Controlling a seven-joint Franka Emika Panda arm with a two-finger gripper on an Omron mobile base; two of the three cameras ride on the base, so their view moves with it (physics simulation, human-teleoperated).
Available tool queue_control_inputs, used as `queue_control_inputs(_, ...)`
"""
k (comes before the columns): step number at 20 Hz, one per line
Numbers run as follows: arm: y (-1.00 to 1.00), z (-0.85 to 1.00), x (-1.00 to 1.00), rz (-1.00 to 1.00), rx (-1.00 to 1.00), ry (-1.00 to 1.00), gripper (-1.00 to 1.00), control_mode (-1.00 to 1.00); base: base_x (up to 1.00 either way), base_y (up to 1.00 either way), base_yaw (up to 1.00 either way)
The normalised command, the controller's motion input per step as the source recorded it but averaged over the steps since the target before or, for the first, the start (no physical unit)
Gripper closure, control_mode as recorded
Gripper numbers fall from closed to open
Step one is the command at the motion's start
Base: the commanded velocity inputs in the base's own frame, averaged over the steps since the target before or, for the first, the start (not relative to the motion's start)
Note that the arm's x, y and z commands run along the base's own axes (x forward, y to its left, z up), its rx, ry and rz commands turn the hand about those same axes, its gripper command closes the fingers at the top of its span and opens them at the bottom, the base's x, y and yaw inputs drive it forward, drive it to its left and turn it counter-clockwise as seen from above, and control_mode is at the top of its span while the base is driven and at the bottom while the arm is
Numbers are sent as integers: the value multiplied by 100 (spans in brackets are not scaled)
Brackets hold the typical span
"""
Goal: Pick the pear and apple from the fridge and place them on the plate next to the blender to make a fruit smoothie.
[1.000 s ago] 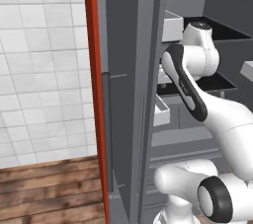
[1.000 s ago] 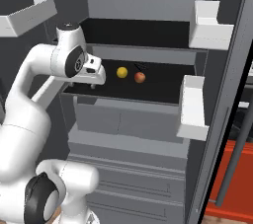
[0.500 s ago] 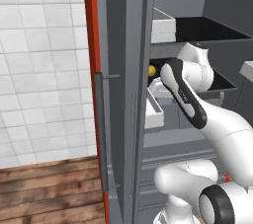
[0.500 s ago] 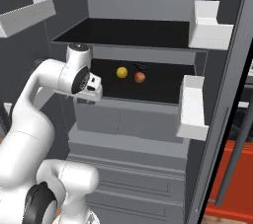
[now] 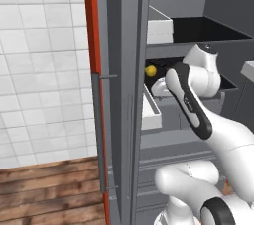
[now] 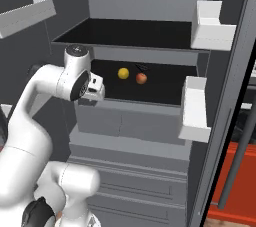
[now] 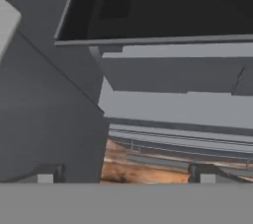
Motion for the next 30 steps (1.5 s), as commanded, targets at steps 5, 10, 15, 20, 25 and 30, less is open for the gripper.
queue_control_inputs(5,-76,17,28,-28,0,-16,-100,-100,0,0,0)
queue_control_inputs(10,-67,7,90,-33,0,0,-100,-100,0,0,0)
queue_control_inputs(15,-43,0,94,-20,0,1,-100,-100,0,0,0)
queue_control_inputs(20,-35,-4,61,-1,0,0,-100,-100,0,0,0)
queue_control_inputs(25,-28,-15,50,4,0,0,-100,-100,0,0,0)
queue_control_inputs(30,-3,-23,59,13,-8,3,-100,-100,0,0,0)
